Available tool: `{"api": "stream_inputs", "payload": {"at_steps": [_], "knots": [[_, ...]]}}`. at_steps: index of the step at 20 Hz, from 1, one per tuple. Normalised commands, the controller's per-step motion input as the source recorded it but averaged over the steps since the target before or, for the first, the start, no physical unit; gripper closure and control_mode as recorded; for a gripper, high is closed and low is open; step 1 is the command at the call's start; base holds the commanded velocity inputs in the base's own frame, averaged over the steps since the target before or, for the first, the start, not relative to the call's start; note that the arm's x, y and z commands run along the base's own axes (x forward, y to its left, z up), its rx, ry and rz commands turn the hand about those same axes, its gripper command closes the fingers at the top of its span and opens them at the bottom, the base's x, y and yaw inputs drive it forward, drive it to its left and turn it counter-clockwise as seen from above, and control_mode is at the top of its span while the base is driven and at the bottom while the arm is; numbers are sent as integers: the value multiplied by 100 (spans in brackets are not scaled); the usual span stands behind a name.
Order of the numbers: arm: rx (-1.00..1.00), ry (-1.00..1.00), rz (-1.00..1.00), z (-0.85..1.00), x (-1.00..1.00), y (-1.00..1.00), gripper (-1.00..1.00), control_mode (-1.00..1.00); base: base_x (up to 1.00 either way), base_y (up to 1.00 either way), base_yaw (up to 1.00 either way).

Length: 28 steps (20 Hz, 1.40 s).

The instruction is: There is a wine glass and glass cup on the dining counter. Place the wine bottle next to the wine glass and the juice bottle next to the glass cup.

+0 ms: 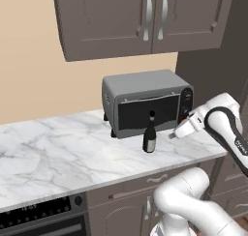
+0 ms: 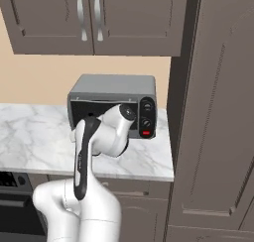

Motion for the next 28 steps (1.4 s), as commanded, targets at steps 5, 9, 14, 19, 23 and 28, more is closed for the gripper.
{"api": "stream_inputs", "payload": {"at_steps": [5,9,14,19,23,28], "knots": [[0,-28,22,-29,27,-15,-100,-100,0,0,0],[0,-27,28,-36,40,-20,-100,-100,0,0,0],[0,-25,28,-20,44,-18,-100,-100,0,0,0],[0,-22,22,-6,44,-10,-100,-100,0,0,0],[0,-11,7,0,51,-2,-100,-100,0,0,0],[0,-1,0,-5,36,-7,-100,-100,0,0,0]]}}
